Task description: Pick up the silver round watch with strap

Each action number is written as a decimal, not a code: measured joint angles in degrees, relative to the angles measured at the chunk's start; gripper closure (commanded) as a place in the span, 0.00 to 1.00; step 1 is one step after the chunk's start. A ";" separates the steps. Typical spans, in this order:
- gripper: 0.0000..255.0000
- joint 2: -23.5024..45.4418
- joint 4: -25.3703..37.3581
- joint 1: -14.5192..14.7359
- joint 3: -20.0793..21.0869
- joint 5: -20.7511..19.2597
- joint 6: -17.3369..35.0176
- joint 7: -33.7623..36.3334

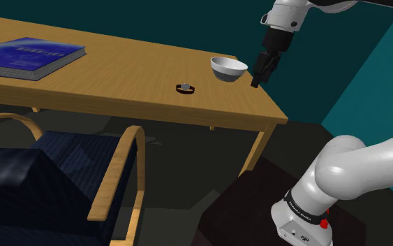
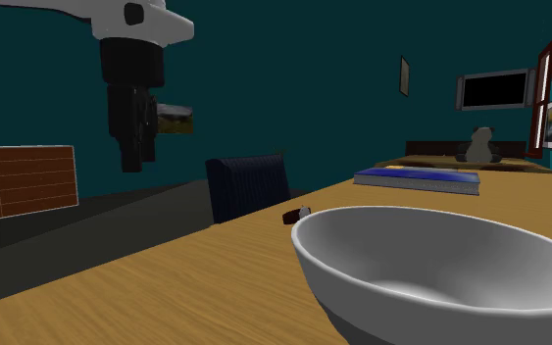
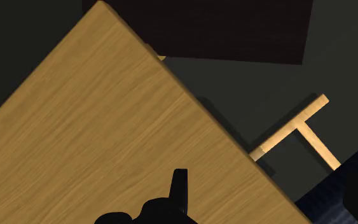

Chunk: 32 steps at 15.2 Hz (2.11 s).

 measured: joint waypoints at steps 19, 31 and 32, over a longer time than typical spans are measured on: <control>0.00 41.72 31.78 5.42 -0.71 -1.31 4.60 -20.66; 1.00 47.24 32.15 6.04 -0.09 -1.48 9.04 -23.19; 1.00 47.26 32.13 6.03 -0.10 -1.48 9.08 -23.20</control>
